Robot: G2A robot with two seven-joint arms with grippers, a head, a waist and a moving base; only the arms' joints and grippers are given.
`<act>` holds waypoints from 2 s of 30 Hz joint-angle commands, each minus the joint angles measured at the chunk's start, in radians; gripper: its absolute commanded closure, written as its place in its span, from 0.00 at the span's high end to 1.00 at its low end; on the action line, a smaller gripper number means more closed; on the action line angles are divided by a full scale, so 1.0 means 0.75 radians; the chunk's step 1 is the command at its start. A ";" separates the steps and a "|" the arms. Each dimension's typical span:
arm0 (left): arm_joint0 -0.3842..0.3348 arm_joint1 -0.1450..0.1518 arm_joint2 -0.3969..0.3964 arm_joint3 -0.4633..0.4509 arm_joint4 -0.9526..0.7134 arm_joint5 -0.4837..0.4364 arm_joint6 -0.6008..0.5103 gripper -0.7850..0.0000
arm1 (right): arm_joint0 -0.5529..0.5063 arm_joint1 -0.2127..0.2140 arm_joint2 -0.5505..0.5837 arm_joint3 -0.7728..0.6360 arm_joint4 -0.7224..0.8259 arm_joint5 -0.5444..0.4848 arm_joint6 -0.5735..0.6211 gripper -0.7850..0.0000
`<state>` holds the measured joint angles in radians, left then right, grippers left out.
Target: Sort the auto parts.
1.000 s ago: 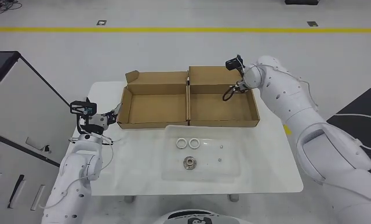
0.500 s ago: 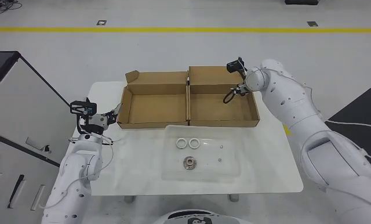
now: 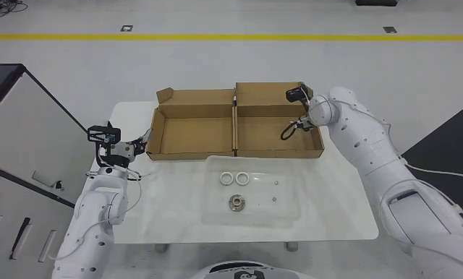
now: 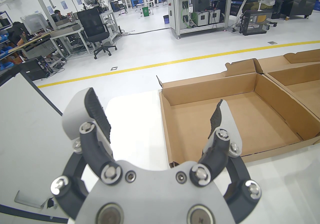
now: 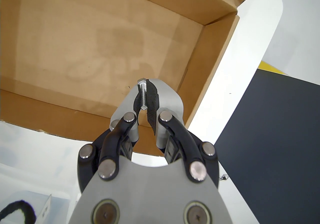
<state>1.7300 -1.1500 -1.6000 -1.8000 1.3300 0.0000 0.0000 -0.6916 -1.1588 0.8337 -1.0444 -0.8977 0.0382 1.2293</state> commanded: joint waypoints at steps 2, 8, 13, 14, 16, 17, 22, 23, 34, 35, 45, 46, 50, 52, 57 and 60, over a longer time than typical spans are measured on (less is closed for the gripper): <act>0.000 0.000 0.000 0.000 0.000 0.000 0.000 1.00 | 0.000 -0.006 -0.005 0.029 0.000 -0.008 -0.004 0.00; 0.000 0.000 0.000 0.000 0.000 0.000 0.000 1.00 | 0.021 -0.035 -0.046 0.142 -0.001 -0.007 -0.058 0.00; 0.000 0.000 0.000 0.000 0.000 0.000 0.000 1.00 | 0.053 -0.074 -0.087 0.247 0.040 -0.025 -0.086 0.00; 0.000 0.000 0.000 0.000 0.000 0.000 0.000 1.00 | 0.059 -0.082 -0.096 0.265 0.042 -0.027 -0.091 0.00; 0.000 0.000 0.000 0.000 0.000 0.000 0.000 1.00 | 0.072 -0.096 -0.110 0.300 0.048 -0.034 -0.102 0.00; 0.000 0.000 0.000 0.000 0.000 0.000 0.000 1.00 | 0.079 -0.102 -0.116 0.320 0.051 -0.038 -0.107 0.00; 0.000 0.000 0.000 0.000 0.000 0.000 0.000 1.00 | 0.110 -0.131 -0.140 0.407 0.058 -0.054 -0.129 0.07; 0.000 0.000 0.000 0.000 0.000 0.000 0.000 1.00 | 0.117 -0.137 -0.145 0.424 0.059 -0.061 -0.134 0.12; 0.000 0.000 0.000 0.000 0.000 0.000 0.000 1.00 | 0.158 -0.168 -0.147 0.486 0.075 -0.103 -0.160 0.85; 0.000 0.000 0.000 0.000 0.000 0.000 0.000 1.00 | 0.161 -0.168 -0.143 0.479 0.081 -0.114 -0.161 0.91; 0.000 0.000 0.000 0.000 0.000 0.000 0.000 1.00 | 0.161 -0.126 -0.069 0.261 0.043 -0.216 -0.096 1.00; 0.000 0.000 0.000 0.000 0.000 0.000 0.000 1.00 | 0.154 -0.116 -0.053 0.217 0.037 -0.230 -0.082 1.00; 0.000 0.000 0.000 0.000 0.000 0.000 0.000 1.00 | 0.091 -0.066 0.026 0.002 -0.003 -0.289 -0.010 1.00; 0.000 0.000 0.000 0.000 0.000 0.000 0.000 1.00 | 0.041 -0.038 0.072 -0.126 -0.023 -0.327 0.029 1.00; 0.000 0.000 0.000 0.000 0.000 0.000 0.000 1.00 | -0.107 0.025 0.204 -0.428 -0.002 -0.447 0.149 1.00; 0.000 0.000 0.000 0.000 0.000 0.000 0.000 1.00 | -0.190 0.055 0.270 -0.575 0.046 -0.552 0.215 1.00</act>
<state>1.7300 -1.1500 -1.6000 -1.8000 1.3300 0.0000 0.0000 -0.8167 -1.1233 1.0218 -1.4428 -0.8747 -0.3530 1.3749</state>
